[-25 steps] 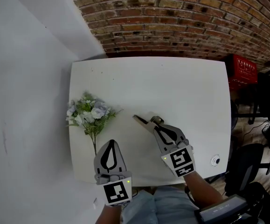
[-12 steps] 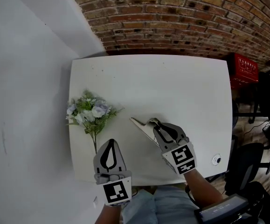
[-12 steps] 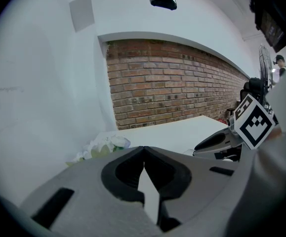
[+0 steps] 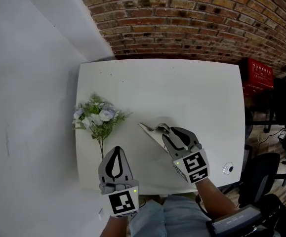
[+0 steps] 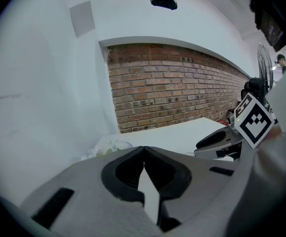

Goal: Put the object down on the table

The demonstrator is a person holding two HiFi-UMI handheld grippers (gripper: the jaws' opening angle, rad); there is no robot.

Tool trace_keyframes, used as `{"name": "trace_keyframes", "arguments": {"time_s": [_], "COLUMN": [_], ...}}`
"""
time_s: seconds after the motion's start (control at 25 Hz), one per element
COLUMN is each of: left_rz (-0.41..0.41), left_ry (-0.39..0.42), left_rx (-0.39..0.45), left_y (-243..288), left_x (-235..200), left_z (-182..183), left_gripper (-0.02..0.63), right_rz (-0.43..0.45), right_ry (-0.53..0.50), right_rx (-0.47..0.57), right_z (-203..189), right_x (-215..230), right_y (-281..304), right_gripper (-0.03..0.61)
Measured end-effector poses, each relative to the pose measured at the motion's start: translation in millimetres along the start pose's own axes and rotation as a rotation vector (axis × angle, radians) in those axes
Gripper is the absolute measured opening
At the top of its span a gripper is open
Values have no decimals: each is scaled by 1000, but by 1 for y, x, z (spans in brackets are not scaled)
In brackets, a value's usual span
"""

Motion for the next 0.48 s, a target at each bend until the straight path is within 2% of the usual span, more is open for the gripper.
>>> {"name": "trace_keyframes", "arguments": {"time_s": [0.28, 0.48], "left_rz": [50, 110], "left_ry": [23, 65], "left_rx": [104, 222], "left_y": [-25, -48], "left_x": [5, 8], "left_z": [38, 80], "left_gripper": [9, 9], "right_rz": [18, 37], "right_ry": [-34, -96], "right_rx": [129, 265], "right_z": [45, 87], "right_x": [-10, -21], "right_y": [-35, -69], "right_gripper": [122, 40]}}
Point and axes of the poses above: the fingertips, and each gripper's own axes: y forward along the fingers, x to its right, z out of its top, the point moved 9 cm from there along -y, backward along the fingers, and after that the axes turned 13 degrees about x, right-handed, at the moved point
